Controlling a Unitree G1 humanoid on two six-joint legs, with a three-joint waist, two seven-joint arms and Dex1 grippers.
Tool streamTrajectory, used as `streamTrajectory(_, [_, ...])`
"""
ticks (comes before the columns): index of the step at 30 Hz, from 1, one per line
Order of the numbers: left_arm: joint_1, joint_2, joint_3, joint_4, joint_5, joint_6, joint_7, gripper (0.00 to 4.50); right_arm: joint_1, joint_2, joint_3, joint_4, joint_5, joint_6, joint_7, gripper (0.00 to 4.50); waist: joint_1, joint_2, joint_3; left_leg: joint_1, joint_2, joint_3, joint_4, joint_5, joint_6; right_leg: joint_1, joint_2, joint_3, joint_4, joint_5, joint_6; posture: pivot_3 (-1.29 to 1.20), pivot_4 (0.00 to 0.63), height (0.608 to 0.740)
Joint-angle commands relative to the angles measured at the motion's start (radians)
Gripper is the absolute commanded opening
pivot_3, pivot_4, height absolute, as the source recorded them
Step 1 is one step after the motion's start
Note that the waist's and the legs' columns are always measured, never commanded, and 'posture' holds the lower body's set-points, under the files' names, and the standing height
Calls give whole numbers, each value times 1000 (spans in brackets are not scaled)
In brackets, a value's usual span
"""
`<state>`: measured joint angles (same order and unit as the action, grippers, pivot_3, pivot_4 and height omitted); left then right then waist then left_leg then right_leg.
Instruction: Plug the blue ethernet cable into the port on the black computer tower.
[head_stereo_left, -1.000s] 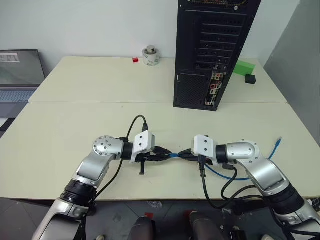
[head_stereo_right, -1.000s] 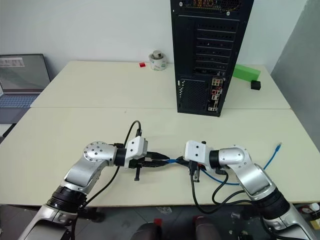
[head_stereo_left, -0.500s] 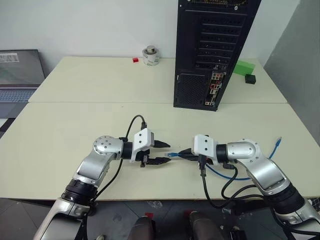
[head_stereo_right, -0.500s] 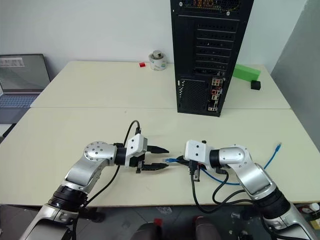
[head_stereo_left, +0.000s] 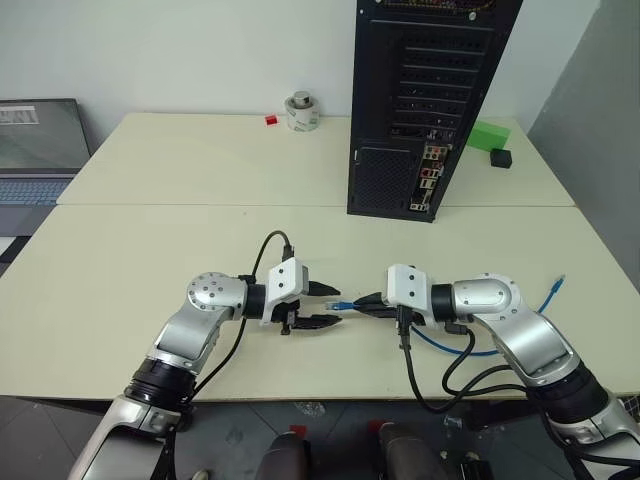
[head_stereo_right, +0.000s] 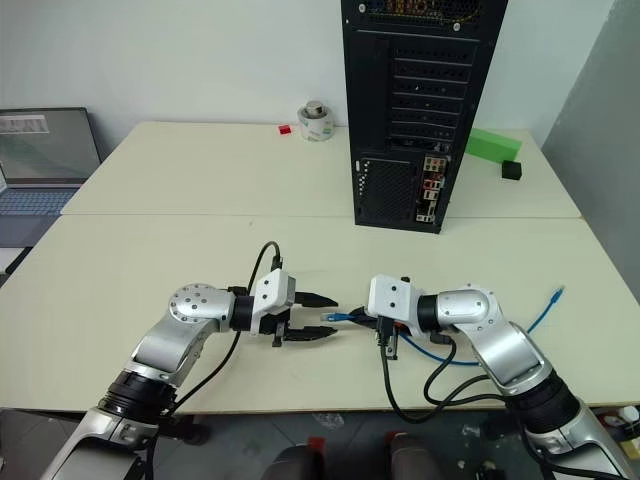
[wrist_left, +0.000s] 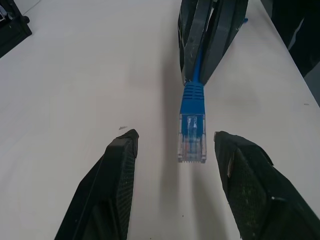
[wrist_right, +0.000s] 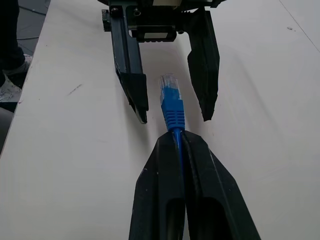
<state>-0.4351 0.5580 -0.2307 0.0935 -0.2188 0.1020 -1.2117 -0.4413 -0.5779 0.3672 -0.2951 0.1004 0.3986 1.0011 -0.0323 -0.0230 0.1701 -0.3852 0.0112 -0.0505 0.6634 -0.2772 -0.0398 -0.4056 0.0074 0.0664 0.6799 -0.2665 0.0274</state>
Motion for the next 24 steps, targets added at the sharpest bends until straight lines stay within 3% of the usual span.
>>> streamTrajectory(1, [-18, -5, 9, -3, -8, -19, -10, 1822, -20, -7, -16, -42, 6, -11, 3, 0, 0, 0, 0, 0, 0, 0, 0, 0, 0, 0, 0, 0, 0, 0, 0, 0, 150, 740])
streamTrajectory(9, [-10, 8, 9, -8, -5, -16, -32, 295, -15, -15, -11, -42, -4, -21, 2, 0, 0, 0, 0, 0, 0, 0, 0, 0, 0, 0, 0, 0, 0, 0, 0, 0, 150, 740])
streamTrajectory(22, [-4, 9, 10, -2, 4, -28, -29, 272, -29, -31, 6, -30, -28, -58, 18, 0, 0, 0, 0, 0, 0, 0, 0, 0, 0, 0, 0, 0, 0, 0, 0, 0, 150, 740])
streamTrajectory(24, [3, 7, 9, -6, 7, -43, -26, 272, -31, -40, -3, -34, -17, -55, 32, 492, 0, 0, 0, 0, 0, 0, 0, 0, 0, 0, 0, 0, 0, 0, 0, 0, 150, 740])
